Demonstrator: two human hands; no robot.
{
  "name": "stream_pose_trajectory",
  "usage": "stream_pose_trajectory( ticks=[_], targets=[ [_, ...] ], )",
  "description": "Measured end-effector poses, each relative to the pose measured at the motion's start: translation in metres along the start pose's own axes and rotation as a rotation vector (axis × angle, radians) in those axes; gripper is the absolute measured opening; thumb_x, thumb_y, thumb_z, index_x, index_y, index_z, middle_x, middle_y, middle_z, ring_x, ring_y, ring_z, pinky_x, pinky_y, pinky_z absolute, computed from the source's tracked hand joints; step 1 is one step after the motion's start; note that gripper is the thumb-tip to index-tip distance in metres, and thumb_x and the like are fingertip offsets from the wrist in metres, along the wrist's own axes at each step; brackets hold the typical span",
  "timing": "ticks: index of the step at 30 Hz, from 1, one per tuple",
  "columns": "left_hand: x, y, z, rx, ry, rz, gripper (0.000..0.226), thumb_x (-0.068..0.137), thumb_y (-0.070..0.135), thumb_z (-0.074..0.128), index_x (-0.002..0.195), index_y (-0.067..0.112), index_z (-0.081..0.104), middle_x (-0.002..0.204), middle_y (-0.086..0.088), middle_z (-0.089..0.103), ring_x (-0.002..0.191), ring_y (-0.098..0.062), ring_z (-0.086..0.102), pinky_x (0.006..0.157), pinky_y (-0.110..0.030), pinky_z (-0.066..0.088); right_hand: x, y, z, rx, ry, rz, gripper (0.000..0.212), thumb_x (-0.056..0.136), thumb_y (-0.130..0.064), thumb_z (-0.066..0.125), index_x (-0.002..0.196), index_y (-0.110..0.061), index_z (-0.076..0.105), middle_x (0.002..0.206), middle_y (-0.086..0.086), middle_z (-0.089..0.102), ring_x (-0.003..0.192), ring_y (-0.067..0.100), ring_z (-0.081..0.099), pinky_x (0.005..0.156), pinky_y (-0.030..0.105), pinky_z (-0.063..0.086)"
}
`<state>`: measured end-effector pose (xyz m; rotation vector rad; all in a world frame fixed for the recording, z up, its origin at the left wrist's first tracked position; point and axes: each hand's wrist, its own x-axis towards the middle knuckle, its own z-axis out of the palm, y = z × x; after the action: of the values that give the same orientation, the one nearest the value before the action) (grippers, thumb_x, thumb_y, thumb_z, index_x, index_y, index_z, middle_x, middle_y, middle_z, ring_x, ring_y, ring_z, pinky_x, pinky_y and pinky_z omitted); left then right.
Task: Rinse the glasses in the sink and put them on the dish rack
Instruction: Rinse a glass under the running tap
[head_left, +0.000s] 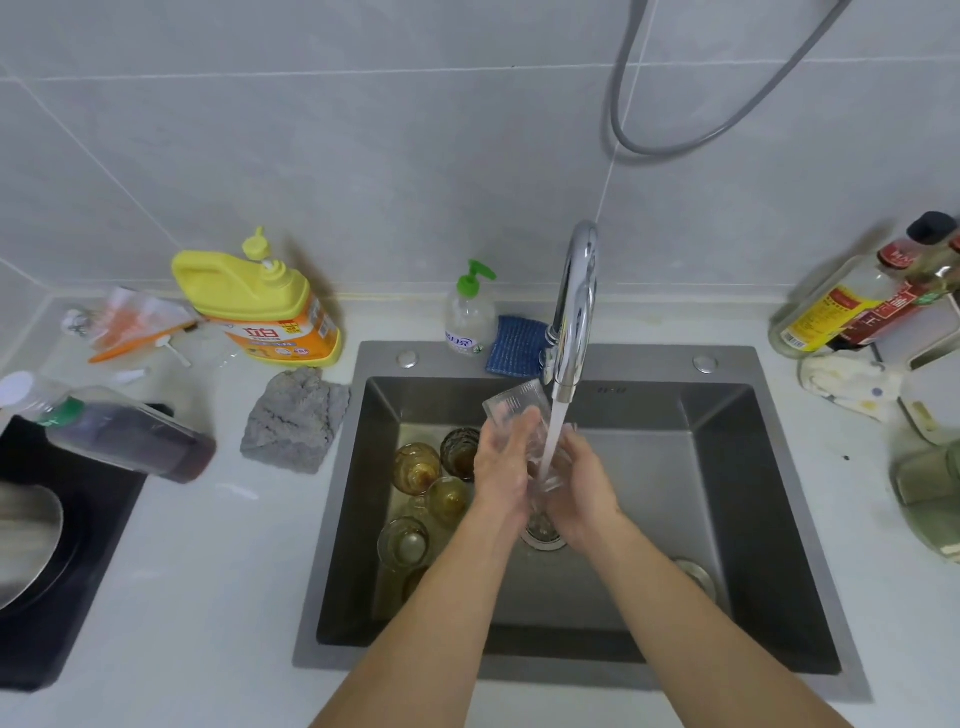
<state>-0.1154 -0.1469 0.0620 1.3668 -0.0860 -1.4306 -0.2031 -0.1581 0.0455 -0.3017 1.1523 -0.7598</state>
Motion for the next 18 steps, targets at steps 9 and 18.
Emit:
stream_pose_trajectory(
  ticks=[9,18],
  targets=[
    [-0.003,0.012,0.009,-0.145,0.042,-0.079,0.058,0.080,0.042,0.085,0.128,0.020,0.061,0.121,-0.014,0.075,0.111,-0.033,0.073,0.092,-0.050,0.060,-0.005,-0.006,0.008,0.044,-0.085,-0.111,0.049,0.089,-0.036,0.065,0.134,-0.016,0.066,0.134,0.016,0.067,0.131,0.037,0.058,0.115,0.055,0.041],
    [-0.017,0.002,0.019,0.341,0.104,0.075,0.057,0.101,0.055,0.056,0.132,0.016,0.029,0.122,-0.012,0.056,0.106,-0.023,0.063,0.094,-0.047,0.057,-0.008,-0.023,0.007,-0.807,0.111,-0.337,0.061,0.100,-0.072,0.022,0.106,-0.036,0.070,0.100,-0.008,0.073,0.096,0.011,0.068,0.078,0.031,0.057]
  ],
)
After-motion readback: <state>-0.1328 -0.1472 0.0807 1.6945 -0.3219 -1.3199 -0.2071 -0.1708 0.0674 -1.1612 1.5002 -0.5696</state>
